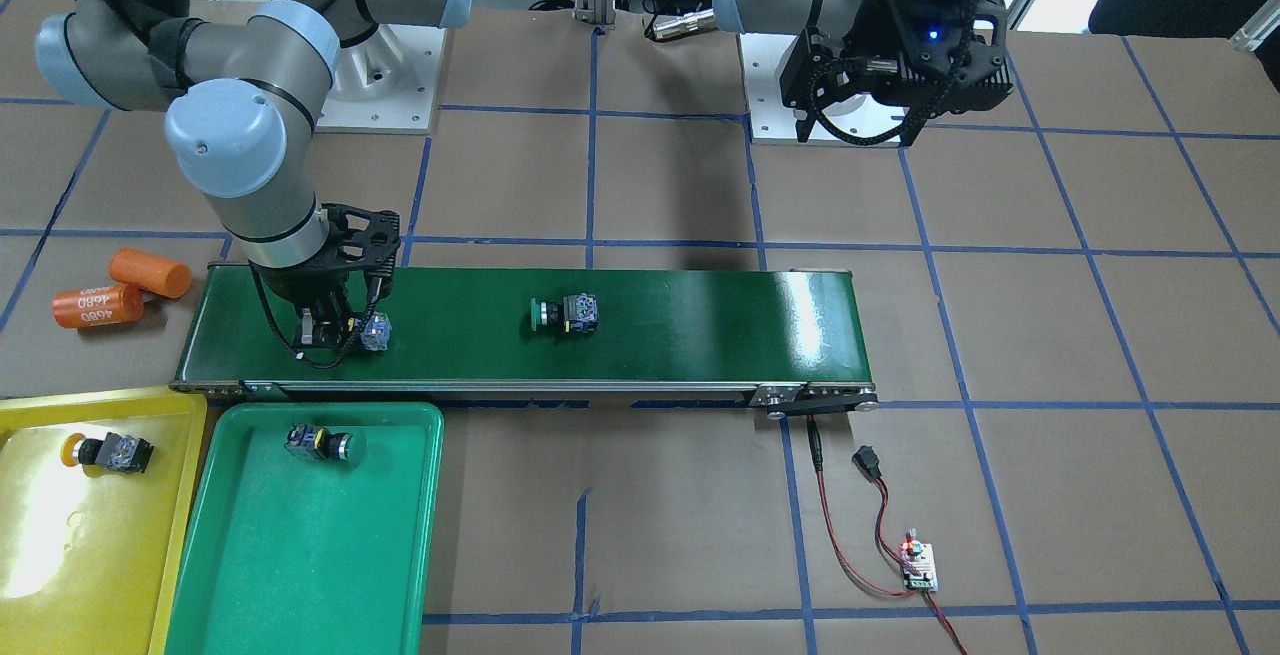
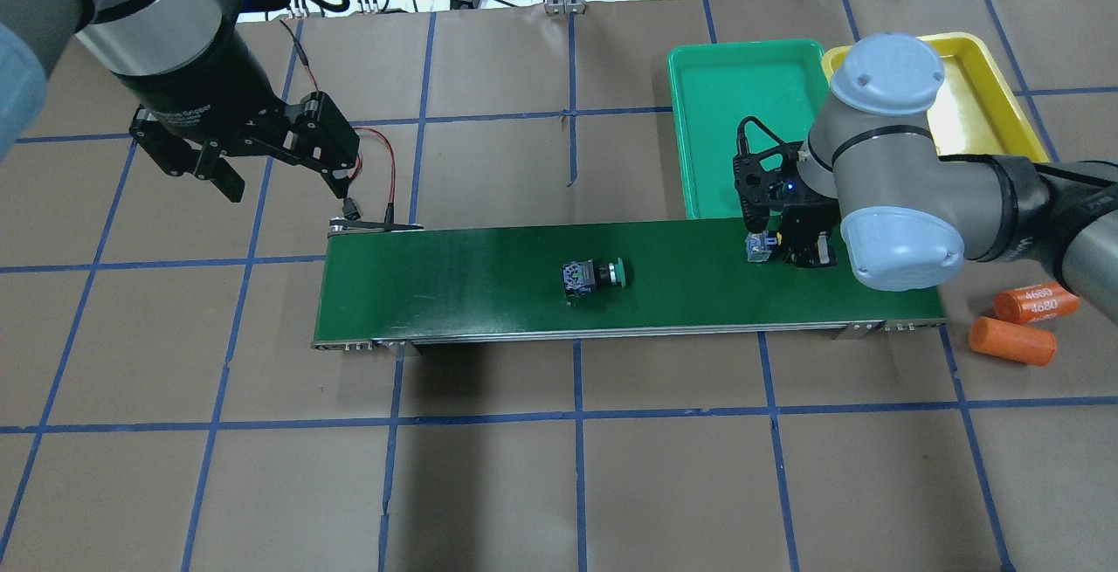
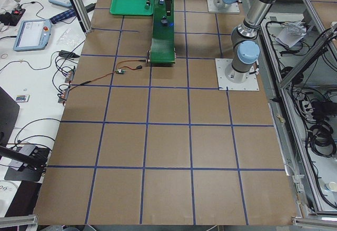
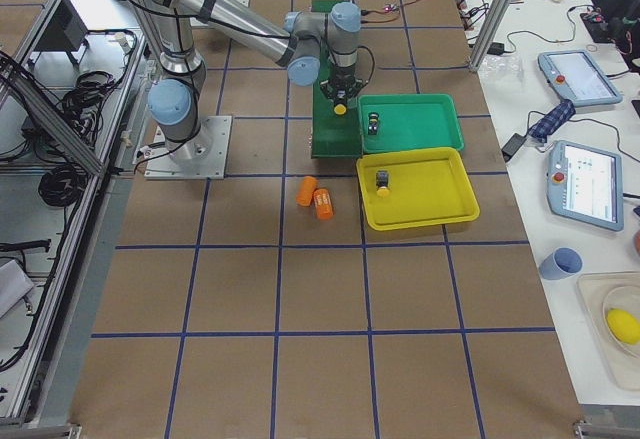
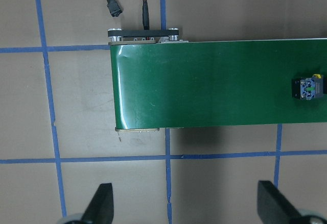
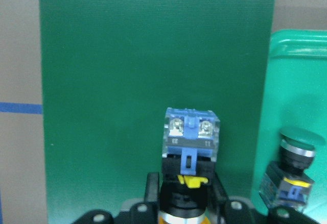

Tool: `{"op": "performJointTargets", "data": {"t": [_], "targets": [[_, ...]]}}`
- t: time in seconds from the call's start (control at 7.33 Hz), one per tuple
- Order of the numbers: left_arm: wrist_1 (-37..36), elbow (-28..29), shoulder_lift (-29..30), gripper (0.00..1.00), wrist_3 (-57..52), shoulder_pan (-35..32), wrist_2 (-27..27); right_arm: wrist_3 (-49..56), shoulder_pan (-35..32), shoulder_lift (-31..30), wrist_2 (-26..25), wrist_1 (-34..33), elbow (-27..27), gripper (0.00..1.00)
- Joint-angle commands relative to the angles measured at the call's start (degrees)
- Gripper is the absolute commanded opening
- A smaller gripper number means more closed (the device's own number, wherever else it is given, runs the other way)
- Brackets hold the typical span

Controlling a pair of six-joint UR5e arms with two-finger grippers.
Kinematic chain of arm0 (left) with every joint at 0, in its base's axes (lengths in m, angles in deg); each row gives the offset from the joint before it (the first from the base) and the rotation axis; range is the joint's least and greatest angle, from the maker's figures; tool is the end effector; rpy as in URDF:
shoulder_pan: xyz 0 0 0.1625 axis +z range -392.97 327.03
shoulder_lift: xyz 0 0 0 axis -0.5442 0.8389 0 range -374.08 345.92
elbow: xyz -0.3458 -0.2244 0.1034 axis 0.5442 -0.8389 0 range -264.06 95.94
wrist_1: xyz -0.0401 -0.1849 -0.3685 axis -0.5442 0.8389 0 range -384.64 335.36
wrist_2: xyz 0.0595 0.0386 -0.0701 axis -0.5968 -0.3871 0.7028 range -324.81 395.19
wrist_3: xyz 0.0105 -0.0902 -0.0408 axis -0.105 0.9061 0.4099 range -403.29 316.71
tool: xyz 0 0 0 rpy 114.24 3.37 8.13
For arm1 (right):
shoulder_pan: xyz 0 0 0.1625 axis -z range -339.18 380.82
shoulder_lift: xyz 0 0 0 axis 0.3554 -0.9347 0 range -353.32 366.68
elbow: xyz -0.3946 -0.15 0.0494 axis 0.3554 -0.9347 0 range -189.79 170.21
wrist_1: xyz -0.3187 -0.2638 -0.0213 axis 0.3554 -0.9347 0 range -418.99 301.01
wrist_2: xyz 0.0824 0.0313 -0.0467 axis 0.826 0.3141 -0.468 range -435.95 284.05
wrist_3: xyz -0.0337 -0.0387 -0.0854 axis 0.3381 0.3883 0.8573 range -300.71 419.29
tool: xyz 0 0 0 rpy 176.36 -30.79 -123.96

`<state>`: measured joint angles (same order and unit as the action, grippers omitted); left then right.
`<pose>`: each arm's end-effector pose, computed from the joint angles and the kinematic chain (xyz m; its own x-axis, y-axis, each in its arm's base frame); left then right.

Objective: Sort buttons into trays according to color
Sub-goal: 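Carry the yellow button into the yellow tray and release it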

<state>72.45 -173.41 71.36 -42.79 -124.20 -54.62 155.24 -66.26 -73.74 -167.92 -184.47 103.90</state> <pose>-0.1434 -0.4503 0.5190 -0.9999 0.0125 0.0031 0.0126 0.9994 0.0328 0.1041 -0.5082 0.2708 0.0528 -0.9980 0.0348 -0.9979 -0.0514 0.0382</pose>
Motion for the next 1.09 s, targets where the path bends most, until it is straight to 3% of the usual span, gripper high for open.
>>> {"op": "performJointTargets", "data": {"t": [0.0,0.27,0.41,0.96], "targets": [[-0.9,0.9,-2.1,1.00,0.2,0.8,0.0,0.5,1.2,4.4,-2.9,0.2,-8.2,0.12],[-2.0,0.7,-2.6,1.00,-0.1,0.8,-0.5,2.4,6.0,9.2,-2.8,0.1,-13.9,0.12],[-2.1,0.6,-2.6,1.00,-0.1,0.9,-0.7,9.3,9.9,11.1,-2.4,-1.2,-15.0,0.13],[-2.2,0.4,-2.7,1.00,-0.1,1.0,-0.9,23.9,20.4,15.7,-1.3,-6.3,-15.4,0.19]]}}
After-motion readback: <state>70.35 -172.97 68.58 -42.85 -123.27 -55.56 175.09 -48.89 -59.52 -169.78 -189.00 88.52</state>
